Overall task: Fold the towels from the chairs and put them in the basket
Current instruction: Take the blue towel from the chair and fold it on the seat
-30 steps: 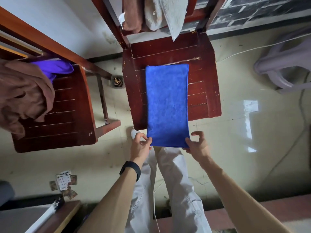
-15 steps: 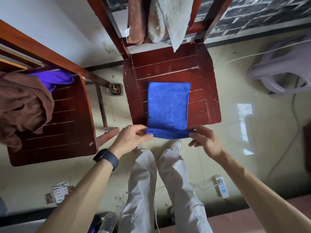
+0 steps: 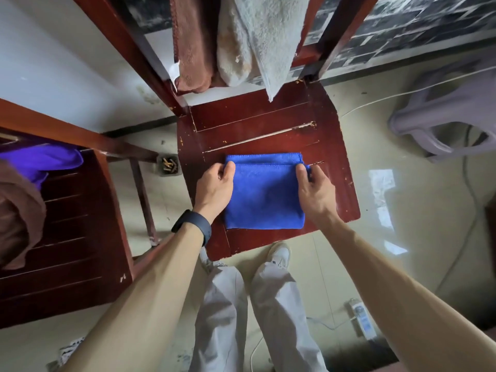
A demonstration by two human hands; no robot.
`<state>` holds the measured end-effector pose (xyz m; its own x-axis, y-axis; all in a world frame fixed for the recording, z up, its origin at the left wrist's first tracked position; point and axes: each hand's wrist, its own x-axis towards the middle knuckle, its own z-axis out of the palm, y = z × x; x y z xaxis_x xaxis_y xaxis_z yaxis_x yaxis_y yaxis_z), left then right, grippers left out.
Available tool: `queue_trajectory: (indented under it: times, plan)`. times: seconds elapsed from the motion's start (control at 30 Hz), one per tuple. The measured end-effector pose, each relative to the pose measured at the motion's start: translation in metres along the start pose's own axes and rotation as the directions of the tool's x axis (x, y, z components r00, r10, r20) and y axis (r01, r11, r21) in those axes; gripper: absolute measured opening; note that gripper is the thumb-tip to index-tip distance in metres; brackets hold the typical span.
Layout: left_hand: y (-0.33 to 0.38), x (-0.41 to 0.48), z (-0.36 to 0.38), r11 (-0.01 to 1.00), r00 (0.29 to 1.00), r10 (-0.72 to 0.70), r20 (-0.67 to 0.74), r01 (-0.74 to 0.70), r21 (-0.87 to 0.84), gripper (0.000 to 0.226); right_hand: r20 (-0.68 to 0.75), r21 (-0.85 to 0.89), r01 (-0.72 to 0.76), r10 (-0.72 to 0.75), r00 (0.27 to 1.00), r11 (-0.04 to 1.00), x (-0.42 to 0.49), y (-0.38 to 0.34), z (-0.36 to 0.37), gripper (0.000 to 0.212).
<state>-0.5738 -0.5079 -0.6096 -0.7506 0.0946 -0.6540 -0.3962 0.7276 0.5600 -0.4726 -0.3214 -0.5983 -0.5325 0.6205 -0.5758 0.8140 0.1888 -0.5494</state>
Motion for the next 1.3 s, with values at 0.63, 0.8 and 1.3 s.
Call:
queue_trajectory:
  times: [0.63,0.8,1.3]
  plan:
    - [0.009,0.025,0.020,0.902,0.969,0.065,-0.240,0.045,0.429,0.047,-0.156,-0.297,-0.058,0.011,0.988,0.953,0.045,-0.008,0.018,0.062]
    - [0.004,0.025,0.018,0.827,0.946,0.198,-0.258,-0.020,0.561,0.045,-0.161,-0.458,-0.094,0.022,0.987,0.884,0.051,-0.016,0.014,0.060]
    - [-0.039,-0.011,0.053,0.473,0.790,0.594,0.154,-0.497,0.727,0.066,0.099,-0.602,0.529,-0.601,0.793,0.599,-0.005,0.038,0.048,0.056]
